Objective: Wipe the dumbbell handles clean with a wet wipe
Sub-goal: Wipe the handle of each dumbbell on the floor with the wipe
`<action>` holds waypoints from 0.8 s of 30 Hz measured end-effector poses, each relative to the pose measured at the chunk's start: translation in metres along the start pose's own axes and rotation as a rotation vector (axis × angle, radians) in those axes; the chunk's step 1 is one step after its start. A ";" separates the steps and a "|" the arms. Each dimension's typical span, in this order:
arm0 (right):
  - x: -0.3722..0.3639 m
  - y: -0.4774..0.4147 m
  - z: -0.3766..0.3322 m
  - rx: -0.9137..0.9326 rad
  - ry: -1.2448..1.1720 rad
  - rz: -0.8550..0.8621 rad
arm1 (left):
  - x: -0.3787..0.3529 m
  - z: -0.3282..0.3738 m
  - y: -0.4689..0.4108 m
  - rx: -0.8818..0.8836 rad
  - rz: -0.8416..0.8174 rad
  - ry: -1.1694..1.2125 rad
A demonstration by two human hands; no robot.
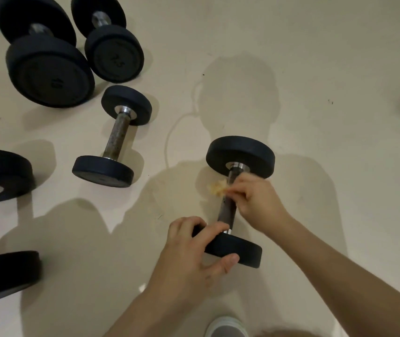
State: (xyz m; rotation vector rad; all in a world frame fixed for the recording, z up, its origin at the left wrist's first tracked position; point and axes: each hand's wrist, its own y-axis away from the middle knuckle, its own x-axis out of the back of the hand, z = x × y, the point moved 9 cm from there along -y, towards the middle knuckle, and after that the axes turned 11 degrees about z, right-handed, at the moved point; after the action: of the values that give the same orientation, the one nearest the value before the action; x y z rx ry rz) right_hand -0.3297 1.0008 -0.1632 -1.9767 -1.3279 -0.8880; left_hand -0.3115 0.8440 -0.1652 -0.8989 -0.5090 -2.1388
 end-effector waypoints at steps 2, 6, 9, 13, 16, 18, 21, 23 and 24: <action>-0.010 0.019 -0.011 0.061 -0.012 -0.171 | -0.002 0.004 -0.001 -0.005 -0.011 0.005; 0.012 -0.013 0.025 -0.102 0.060 0.054 | 0.000 0.003 0.004 0.030 0.045 0.143; 0.002 0.014 0.005 -0.015 -0.033 -0.042 | 0.000 0.002 0.007 0.003 0.035 0.159; 0.013 0.000 0.020 -0.021 0.032 -0.018 | -0.003 0.011 0.008 -0.054 0.024 0.094; 0.016 0.002 0.025 -0.085 0.007 0.028 | -0.006 0.019 0.011 -0.147 0.016 -0.024; 0.007 0.028 0.008 0.025 -0.035 -0.104 | -0.006 0.026 0.011 -0.194 0.013 -0.076; 0.017 0.014 0.028 -0.002 0.050 -0.037 | -0.006 0.034 0.009 -0.246 0.016 -0.114; 0.027 0.009 0.040 -0.103 0.035 0.087 | -0.010 0.040 0.008 -0.288 -0.012 -0.172; 0.025 0.016 0.037 -0.098 -0.004 0.082 | -0.010 0.042 0.006 -0.304 -0.017 -0.199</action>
State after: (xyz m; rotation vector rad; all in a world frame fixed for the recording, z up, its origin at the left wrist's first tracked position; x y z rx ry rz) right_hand -0.3007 1.0375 -0.1675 -2.0927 -1.2173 -0.9257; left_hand -0.2839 0.8700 -0.1438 -1.2886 -0.2911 -2.1898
